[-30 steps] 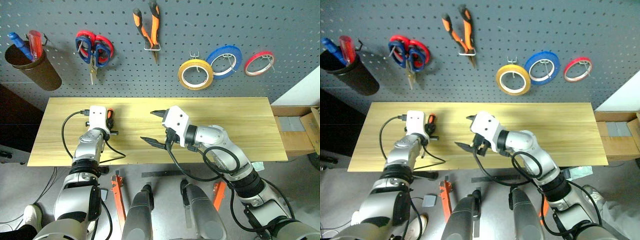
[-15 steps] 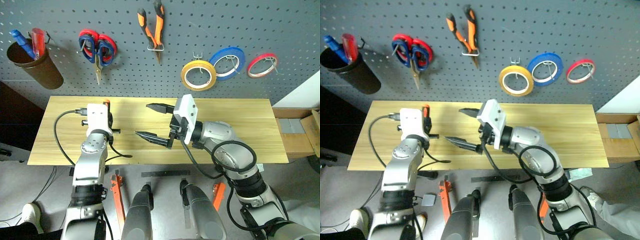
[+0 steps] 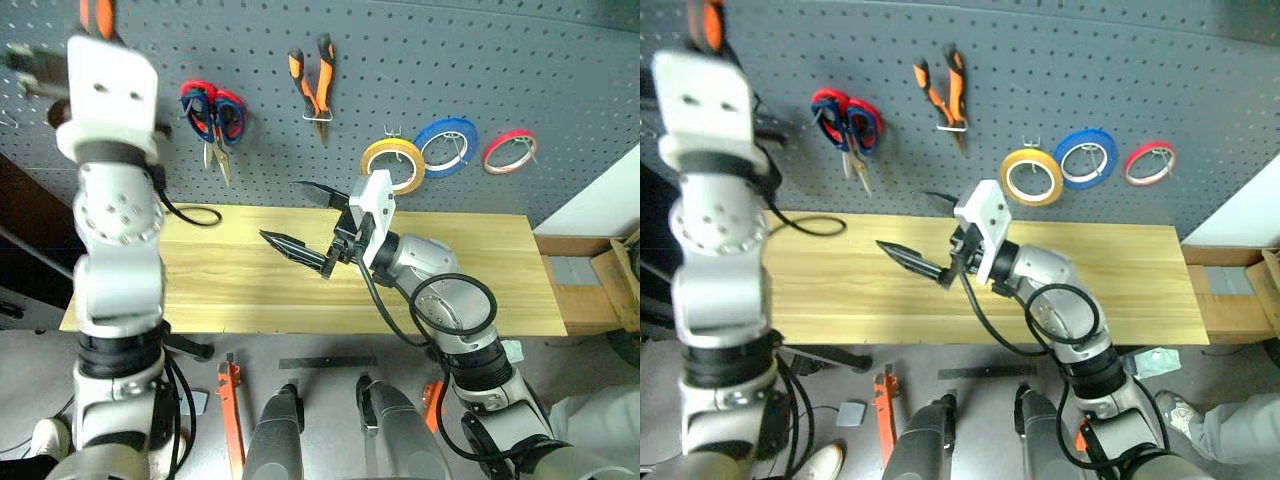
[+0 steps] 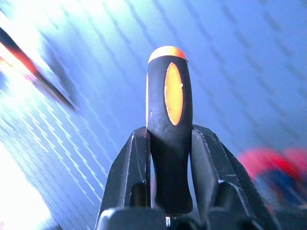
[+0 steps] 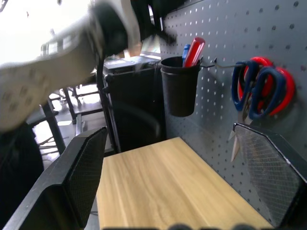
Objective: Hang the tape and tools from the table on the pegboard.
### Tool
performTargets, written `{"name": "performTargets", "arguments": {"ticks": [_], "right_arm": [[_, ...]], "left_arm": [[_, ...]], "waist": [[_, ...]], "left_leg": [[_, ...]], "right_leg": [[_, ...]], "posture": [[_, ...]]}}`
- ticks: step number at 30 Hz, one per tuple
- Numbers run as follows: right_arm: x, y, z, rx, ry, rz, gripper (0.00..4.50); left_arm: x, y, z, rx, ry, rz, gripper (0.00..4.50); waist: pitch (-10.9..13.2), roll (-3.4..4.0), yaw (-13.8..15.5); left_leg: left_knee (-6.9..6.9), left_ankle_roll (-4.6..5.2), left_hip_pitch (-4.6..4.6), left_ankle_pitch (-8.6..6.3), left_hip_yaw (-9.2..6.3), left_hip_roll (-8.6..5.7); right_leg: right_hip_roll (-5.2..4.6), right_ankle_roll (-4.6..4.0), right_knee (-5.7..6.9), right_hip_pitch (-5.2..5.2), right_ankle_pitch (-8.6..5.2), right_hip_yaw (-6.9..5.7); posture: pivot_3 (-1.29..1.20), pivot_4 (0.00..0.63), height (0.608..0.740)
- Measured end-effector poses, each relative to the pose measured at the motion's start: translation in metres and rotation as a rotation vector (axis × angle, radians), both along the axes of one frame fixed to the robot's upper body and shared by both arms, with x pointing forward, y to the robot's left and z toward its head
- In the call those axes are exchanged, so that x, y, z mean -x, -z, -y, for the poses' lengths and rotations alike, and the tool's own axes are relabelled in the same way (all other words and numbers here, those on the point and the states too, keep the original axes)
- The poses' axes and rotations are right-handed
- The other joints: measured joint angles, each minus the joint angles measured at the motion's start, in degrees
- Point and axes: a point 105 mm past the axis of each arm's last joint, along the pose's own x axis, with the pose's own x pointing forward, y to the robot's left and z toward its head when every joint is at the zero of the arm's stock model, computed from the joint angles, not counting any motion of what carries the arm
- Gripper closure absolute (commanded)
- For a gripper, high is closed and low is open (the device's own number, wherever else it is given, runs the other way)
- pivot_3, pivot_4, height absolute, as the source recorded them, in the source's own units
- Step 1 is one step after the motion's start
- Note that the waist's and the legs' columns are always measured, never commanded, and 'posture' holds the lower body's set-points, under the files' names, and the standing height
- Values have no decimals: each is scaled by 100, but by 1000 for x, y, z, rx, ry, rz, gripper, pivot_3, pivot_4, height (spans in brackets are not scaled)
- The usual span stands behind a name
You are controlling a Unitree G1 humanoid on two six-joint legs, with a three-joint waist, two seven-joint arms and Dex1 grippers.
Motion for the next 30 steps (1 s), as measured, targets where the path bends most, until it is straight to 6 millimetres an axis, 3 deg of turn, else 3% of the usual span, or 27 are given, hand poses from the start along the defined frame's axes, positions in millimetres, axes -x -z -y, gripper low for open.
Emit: {"name": "performTargets", "arguments": {"ticks": [4, 11, 21, 30], "right_arm": [[-6, -6, 3, -32, 40, 31, 0], [-6, -15, 5, -68, 67, 74, 0], [-7, -17, 5, -82, 77, 74, 0], [-9, -16, 9, -71, 106, 67, 0]], "left_arm": [[-1, -23, -17, -21, -33, 94, 3701], [-26, -20, -53, 16, -72, 69, 3701], [-63, -28, -72, 107, 10, 23, 3701], [-82, -5, -82, 157, 15, -59, 3701]], "waist": [[-40, -4, 7], [-54, -11, 8], [-55, -12, 15], [-51, -8, -9]], "left_leg": [[1, 1, 3, 1, 3, 2], [5, 1, 3, 2, 1, 4], [12, 4, 3, 3, 0, 0], [12, 6, 5, 3, 1, 4]], "right_leg": [[-4, -25, 2, 2, 16, 2], [-4, -34, 11, 1, 22, -6], [-7, -35, 21, 2, 24, -13], [-5, -35, 27, 1, 24, -12]], "posture": [[27, 184, 740], [17, 203, 740], [-7, 255, 740], [-27, 291, 740]]}}
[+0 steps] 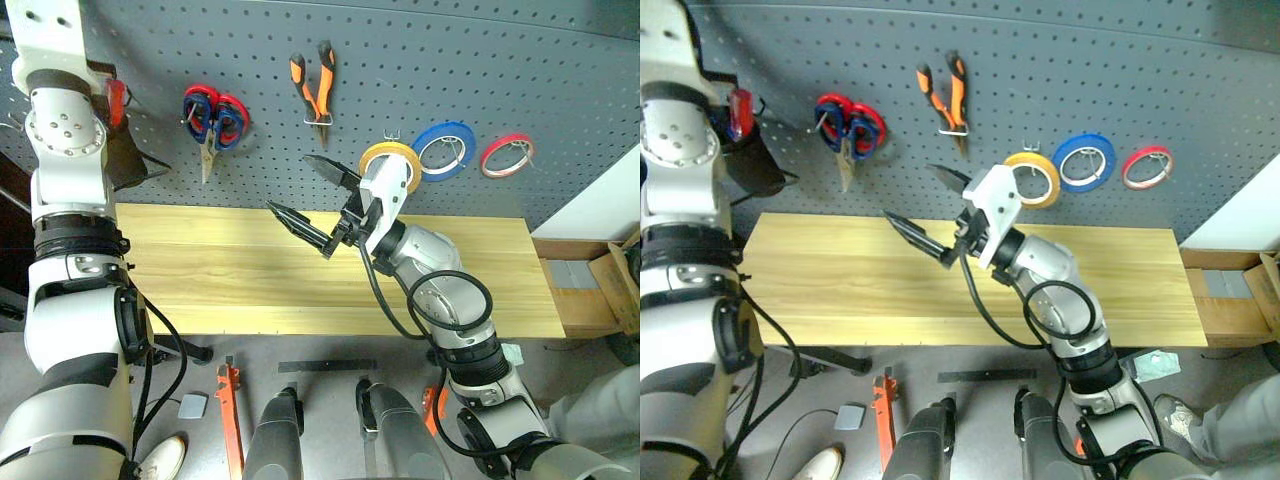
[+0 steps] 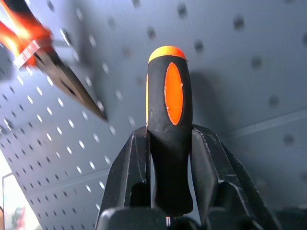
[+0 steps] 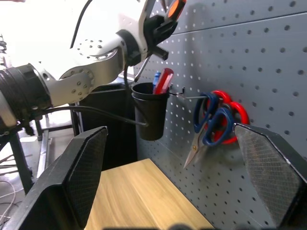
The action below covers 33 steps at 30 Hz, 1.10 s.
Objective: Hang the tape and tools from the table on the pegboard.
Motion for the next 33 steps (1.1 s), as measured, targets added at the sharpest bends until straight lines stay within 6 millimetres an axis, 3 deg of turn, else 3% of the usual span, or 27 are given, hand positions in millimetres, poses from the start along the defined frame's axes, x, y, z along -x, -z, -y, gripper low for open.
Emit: {"name": "performTargets", "arguments": {"ticks": [6, 33], "right_arm": [[-3, 2, 3, 12, 21, -14, 0], [-2, 2, 6, 23, 36, -20, 0]], "left_arm": [[-1, 16, -1, 16, 8, -14, 3701], [-2, 20, -5, 39, 8, -6, 3701]], "waist": [[3, 4, -2], [27, 36, -22]], "left_leg": [[1, 2, 7, 0, 4, 4], [4, 7, 40, 4, 15, 3]], "right_leg": [[-1, 0, 7, 2, 0, 8], [7, 26, 44, 13, -18, 22]], "posture": [[-31, 309, 740], [-30, 336, 740]]}}
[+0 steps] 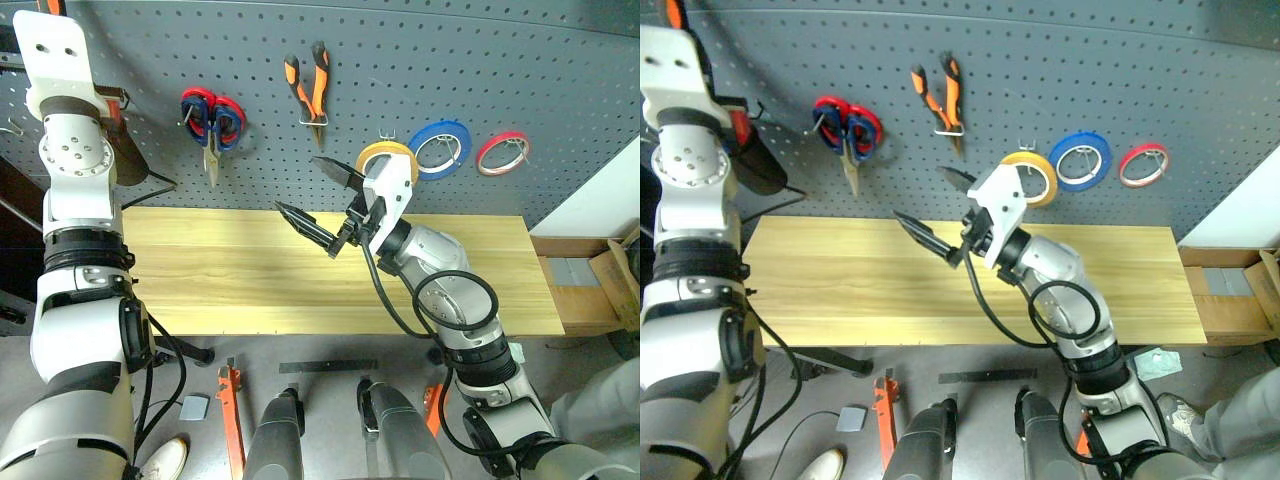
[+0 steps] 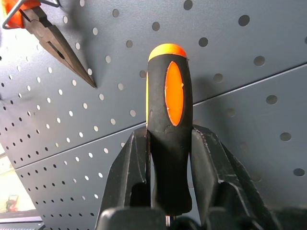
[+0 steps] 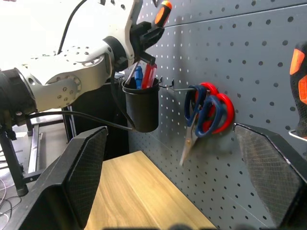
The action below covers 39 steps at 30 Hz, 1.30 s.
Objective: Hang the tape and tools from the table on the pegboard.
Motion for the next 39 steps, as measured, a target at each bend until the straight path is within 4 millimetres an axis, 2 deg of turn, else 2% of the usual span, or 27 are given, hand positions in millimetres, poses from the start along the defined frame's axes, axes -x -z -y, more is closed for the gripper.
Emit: {"name": "performTargets", "arguments": {"ticks": [16, 18, 23, 27, 29, 34, 39], "right_arm": [[-1, 2, 0, -2, 9, -12, 0], [-2, 2, 0, -2, 10, -10, 0], [-3, 2, 1, -1, 12, -7, 0], [-4, 3, 0, 0, 15, -7, 0], [-5, 3, 0, -2, 14, -4, 0], [-5, 4, -1, -3, 7, 1, 0], [-5, 4, -1, -6, 5, 5, 0]], "left_arm": [[0, 0, -12, 19, -34, -16, 3701], [1, 5, -13, 7, -37, -22, 3701], [10, 38, -14, 28, -51, -75, 3701], [27, 67, -10, 71, -57, -136, 3701], [34, 75, -5, 88, -56, -161, 3701], [51, 74, -3, 115, -79, -177, 3701], [55, 75, -3, 135, -88, -188, 3701]], "waist": [[10, 3, 1], [10, 4, -12], [10, 4, -56], [10, 3, -82], [10, 3, -71], [9, 2, -73], [9, 2, -71]], "left_leg": [[-6, 1, -2, 0, 1, 1], [-6, 1, -1, 0, 3, 6], [-8, 0, -2, 0, 2, 18], [-8, 0, -2, 0, -3, 19], [-7, 0, -2, 0, -3, 20], [-6, 0, -1, 1, 0, 20], [-11, 0, -2, 0, 0, 21]], "right_leg": [[2, 3, -7, -1, -2, 2], [0, 3, -6, -2, -2, 4], [-1, -1, -5, -5, 1, 7], [0, -24, -3, -6, 14, 9], [0, -23, -4, -5, 13, 5], [3, 2, -10, -4, -2, 14], [3, 2, -21, -4, -2, 13]], "posture": [[-22, 324, 740], [-18, 323, 740], [-4, 313, 740], [11, 303, 740], [15, 295, 740], [23, 290, 740], [20, 284, 740]]}}
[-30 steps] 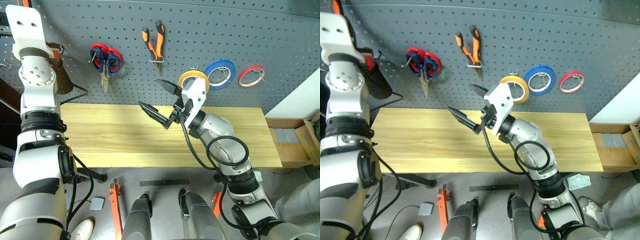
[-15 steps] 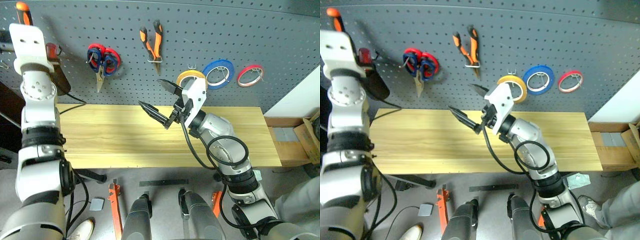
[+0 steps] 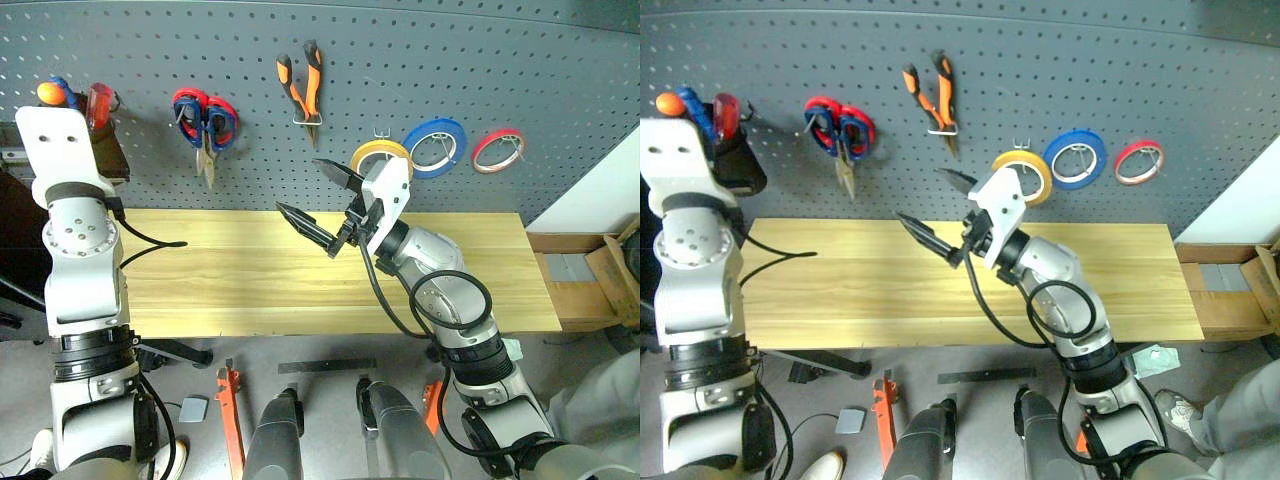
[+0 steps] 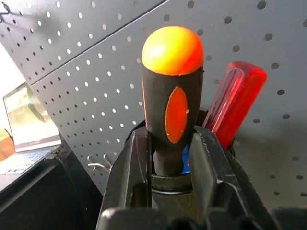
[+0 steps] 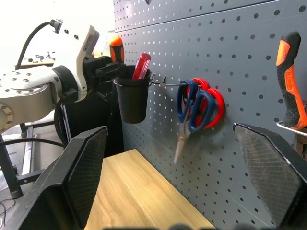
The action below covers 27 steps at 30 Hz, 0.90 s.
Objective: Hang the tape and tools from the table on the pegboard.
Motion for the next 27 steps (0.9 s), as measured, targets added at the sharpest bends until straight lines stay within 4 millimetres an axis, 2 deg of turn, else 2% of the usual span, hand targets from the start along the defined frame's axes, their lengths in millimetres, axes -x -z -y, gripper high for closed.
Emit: {"name": "performTargets", "arguments": {"ticks": [4, 9, 15, 27], "right_arm": [[0, 0, 0, 1, 1, 1, 0], [0, 0, 1, 4, 3, 2, 0], [-2, 1, 2, 12, 16, 5, 0], [-2, 1, 2, 18, 25, 9, 0]], "left_arm": [[-1, -4, 2, 8, 6, 12, 3701], [-4, -16, 4, 12, 18, 45, 2124], [-11, -12, 2, 28, 20, 23, 22], [-12, -14, 2, 27, 22, 36, 22]], "waist": [[0, 0, 33], [0, 0, 72], [0, 0, 90], [0, 0, 90]], "left_leg": [[1, 0, -1, 0, 0, 0], [3, 0, -1, 0, 1, 0], [1, 0, -2, 0, 0, -1], [1, 0, -3, 0, -1, 0]], "right_leg": [[0, 0, -5, 3, 0, -5], [1, 0, -19, 12, 0, -5], [1, -25, -27, 15, 16, -6], [1, -25, -28, 15, 16, -8]], "posture": [[11, 282, 740], [0, 284, 740], [-12, 286, 740], [-1, 285, 740]]}}
